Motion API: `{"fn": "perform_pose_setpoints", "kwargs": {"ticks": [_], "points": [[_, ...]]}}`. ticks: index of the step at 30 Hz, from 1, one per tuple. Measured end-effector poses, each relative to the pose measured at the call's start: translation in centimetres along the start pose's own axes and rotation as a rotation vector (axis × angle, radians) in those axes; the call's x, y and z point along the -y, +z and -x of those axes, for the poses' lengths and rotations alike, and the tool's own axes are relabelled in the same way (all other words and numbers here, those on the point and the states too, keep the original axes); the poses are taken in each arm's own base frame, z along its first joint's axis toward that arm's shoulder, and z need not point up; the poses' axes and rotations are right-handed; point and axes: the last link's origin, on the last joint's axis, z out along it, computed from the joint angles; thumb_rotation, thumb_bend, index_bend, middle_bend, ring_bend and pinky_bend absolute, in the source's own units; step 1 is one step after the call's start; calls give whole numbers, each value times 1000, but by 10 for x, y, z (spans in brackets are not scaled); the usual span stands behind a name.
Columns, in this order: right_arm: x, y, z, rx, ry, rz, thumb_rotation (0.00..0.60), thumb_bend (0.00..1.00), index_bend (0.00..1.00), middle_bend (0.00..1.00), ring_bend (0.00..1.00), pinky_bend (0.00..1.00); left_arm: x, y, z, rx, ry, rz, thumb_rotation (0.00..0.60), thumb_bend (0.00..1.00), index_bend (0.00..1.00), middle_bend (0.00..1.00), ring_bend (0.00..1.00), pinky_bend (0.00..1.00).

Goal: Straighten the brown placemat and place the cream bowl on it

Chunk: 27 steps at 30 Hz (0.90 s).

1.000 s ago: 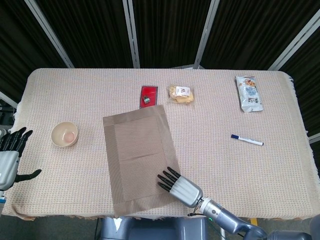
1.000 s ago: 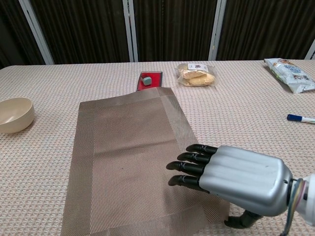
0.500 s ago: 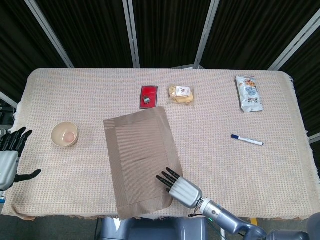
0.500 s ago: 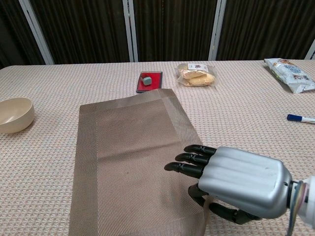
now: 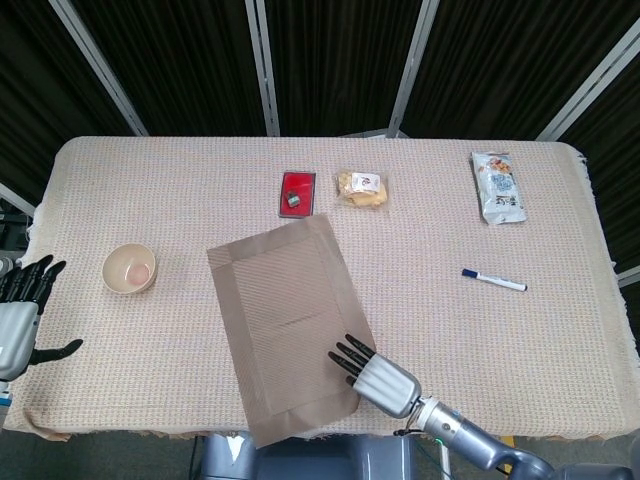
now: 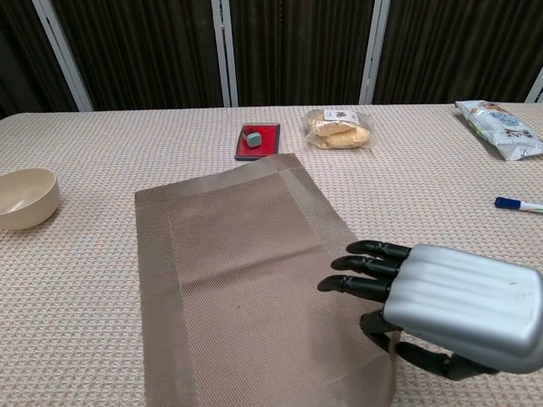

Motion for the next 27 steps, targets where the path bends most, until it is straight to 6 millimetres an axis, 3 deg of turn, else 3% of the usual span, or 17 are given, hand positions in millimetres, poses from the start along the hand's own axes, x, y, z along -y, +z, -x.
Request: {"fn": "perform_pose_setpoints", "kwargs": {"ticks": [6,12,17,27], "points": [[-36,-35,0,23,-147,10,600,446,733,74,0,0,-1,1,3,7,11,-2,600,0,0,0,0,0],[-101,-60,-7,53,-439,-6,600,443,690,78,0,0,1,10,9,-28,31,21,600,0,0,0,0,0],[-143,-50,-15,76,-591,-49,600,425,736,78,0,0,1,17,14,-53,42,27,600,0,0,0,0,0],[-191,-7,-34,76,-795,-170,600,378,764,57,0,0,10,24,24,-48,72,-13,600,0,0,0,0,0]]}}
